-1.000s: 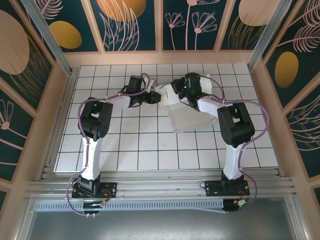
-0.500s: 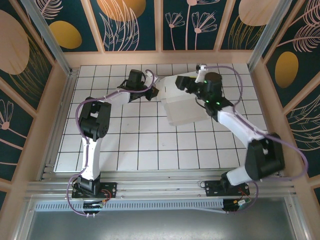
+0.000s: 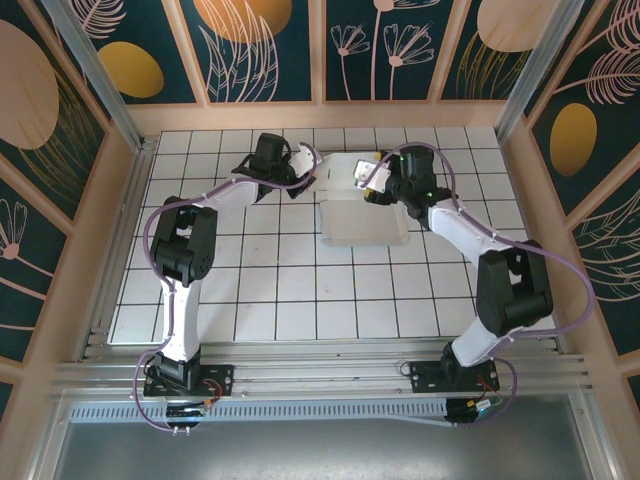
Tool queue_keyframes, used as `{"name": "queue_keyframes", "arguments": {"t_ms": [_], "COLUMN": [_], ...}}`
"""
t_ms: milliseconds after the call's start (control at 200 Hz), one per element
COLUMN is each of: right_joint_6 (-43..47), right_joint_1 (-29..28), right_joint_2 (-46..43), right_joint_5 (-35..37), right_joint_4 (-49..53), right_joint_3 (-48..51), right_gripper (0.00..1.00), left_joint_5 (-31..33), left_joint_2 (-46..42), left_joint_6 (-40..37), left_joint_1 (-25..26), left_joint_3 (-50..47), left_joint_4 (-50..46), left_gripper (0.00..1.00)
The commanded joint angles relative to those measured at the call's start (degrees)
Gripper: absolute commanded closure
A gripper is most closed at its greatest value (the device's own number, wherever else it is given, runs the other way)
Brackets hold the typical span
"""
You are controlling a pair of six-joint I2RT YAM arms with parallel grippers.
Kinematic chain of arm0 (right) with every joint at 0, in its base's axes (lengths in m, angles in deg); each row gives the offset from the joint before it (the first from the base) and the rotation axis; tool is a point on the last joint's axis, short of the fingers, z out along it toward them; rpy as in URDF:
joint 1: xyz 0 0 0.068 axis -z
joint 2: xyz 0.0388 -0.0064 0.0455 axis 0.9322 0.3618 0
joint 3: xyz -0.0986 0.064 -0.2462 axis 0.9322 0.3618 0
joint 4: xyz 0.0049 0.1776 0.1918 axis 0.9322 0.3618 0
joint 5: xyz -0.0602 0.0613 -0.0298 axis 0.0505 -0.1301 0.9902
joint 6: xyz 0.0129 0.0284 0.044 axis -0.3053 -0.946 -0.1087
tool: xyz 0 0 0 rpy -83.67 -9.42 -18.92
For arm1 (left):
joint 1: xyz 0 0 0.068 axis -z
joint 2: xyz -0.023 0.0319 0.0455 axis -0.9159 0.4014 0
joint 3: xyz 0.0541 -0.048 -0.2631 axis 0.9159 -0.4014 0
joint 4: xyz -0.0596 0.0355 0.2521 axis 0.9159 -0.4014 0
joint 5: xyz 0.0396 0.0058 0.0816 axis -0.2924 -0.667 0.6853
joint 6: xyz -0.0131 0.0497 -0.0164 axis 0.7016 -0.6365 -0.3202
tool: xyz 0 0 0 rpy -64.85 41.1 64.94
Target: Fold the paper box
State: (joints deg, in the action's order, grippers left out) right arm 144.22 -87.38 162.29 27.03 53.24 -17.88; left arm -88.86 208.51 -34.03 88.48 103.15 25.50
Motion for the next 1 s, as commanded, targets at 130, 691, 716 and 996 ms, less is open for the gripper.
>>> {"name": "queue_keyframes", "arguments": {"t_ms": [130,691,716,996], "right_joint_6": [9.73,10.13,10.19,10.53], "right_joint_1": [2.32,5.05,5.00,4.59], "right_joint_2": [5.86,17.95,18.15,16.94], "right_joint_5": [-0.73,-7.98,-8.00,-6.80], "right_joint_4": [1.89,10.08,10.37,10.43], "right_joint_3": [-8.36,-21.60,-21.90,-20.38], "right_gripper": [0.29,0.66,0.69,0.87], "left_joint_5": [0.89,0.26,0.34,-0.27], "left_joint_2": [-1.56,-1.54,-1.50,-2.63], "left_joint_6": [-9.21,-11.61,-11.53,-10.55], "left_joint_1": [0.22,0.18,0.18,0.17], "left_joint_3": [0.08,-0.75,-0.74,-2.86], "left_joint_4": [-4.30,-3.98,-3.93,-0.47], "left_gripper": [1.00,1.00,1.00,1.00]}}
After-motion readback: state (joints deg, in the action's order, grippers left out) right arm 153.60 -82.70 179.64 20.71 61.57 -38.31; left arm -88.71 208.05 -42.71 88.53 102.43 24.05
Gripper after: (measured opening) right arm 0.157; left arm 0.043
